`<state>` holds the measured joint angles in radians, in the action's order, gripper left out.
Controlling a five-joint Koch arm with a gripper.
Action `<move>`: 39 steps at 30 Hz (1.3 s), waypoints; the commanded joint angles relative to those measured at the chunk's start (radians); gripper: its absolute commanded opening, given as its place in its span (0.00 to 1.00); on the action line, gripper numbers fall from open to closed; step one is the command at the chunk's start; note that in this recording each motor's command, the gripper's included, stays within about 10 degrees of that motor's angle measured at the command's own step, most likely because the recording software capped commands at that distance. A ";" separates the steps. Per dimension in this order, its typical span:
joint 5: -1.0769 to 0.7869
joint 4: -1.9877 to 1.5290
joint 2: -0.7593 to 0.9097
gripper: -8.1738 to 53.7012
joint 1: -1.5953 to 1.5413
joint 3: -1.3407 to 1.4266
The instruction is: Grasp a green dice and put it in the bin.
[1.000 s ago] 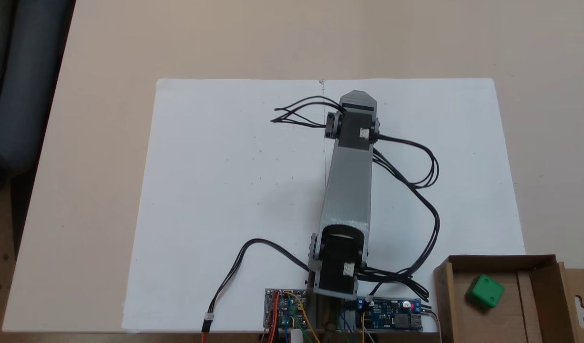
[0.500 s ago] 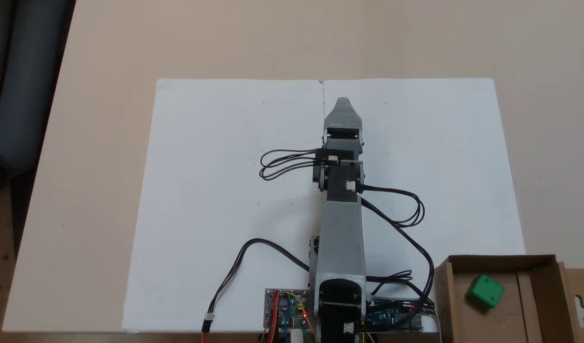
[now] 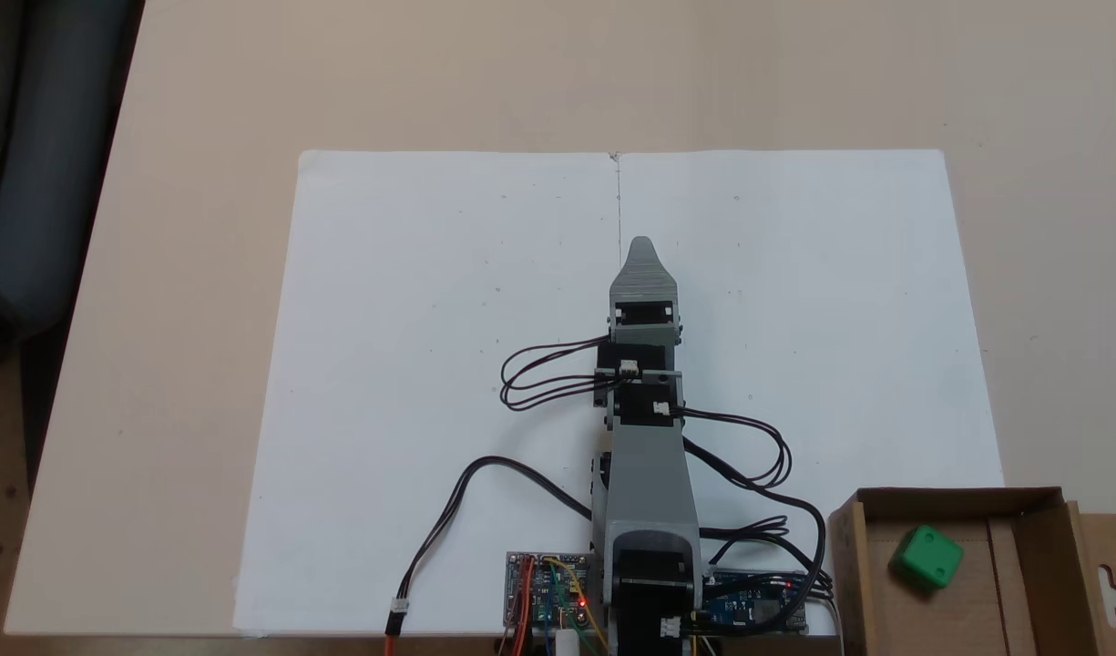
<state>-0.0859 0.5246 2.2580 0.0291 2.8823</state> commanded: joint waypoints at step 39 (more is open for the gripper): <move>-0.084 1.112 0.112 0.85 0.005 0.252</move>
<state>-0.0997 1.5417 2.2580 0.0230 3.0649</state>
